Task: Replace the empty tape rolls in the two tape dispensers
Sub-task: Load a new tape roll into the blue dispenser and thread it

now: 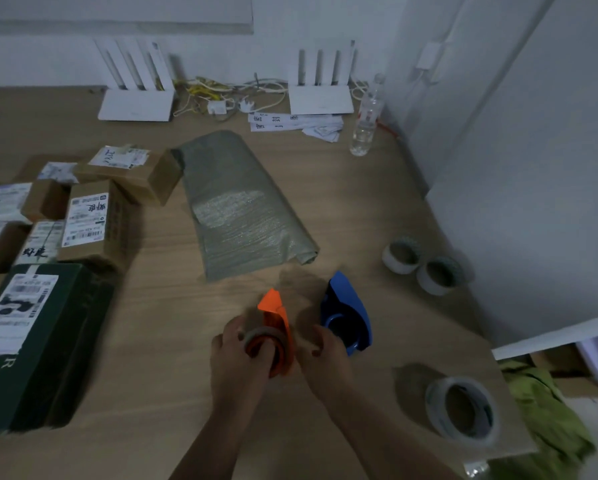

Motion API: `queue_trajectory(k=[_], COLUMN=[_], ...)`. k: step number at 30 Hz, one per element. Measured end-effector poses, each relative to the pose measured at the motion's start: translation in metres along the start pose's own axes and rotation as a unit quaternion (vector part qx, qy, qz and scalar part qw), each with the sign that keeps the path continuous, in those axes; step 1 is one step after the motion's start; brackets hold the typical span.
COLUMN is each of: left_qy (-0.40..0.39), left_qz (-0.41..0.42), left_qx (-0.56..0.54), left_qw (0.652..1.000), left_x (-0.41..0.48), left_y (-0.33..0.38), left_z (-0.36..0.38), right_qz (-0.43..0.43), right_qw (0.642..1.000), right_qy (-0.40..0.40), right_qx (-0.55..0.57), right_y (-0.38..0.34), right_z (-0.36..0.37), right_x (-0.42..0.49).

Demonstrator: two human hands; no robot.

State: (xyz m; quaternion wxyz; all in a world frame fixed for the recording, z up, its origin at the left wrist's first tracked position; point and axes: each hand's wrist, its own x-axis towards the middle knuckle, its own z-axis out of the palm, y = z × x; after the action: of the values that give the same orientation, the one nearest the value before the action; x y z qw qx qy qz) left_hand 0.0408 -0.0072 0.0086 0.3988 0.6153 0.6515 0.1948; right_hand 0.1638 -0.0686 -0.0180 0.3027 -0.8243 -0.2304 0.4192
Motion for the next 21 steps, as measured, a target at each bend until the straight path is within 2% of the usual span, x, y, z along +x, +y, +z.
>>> queue_trajectory(k=[2, 10, 16, 21], left_qy=[-0.015, -0.19, -0.283, -0.32], left_qz=[0.031, 0.082, 0.061, 0.046], left_qx=[-0.031, -0.057, -0.015, -0.022], left_qw=[0.999, 0.977, 0.957, 0.946], left_x=[-0.009, -0.046, -0.076, -0.096], left_y=[0.015, 0.054, 0.069, 0.082], left_z=[0.006, 0.058, 0.101, 0.133], right_qz=[-0.015, -0.019, 0.012, 0.019], right_qw=[0.999, 0.994, 0.987, 0.983], right_qy=[0.035, 0.088, 0.132, 0.153], right_qx=[0.03, 0.067, 0.093, 0.097], right_y=[0.004, 0.028, 0.066, 0.099], right_z=[-0.014, -0.083, -0.131, -0.166], right_x=[-0.004, -0.024, -0.037, -0.043])
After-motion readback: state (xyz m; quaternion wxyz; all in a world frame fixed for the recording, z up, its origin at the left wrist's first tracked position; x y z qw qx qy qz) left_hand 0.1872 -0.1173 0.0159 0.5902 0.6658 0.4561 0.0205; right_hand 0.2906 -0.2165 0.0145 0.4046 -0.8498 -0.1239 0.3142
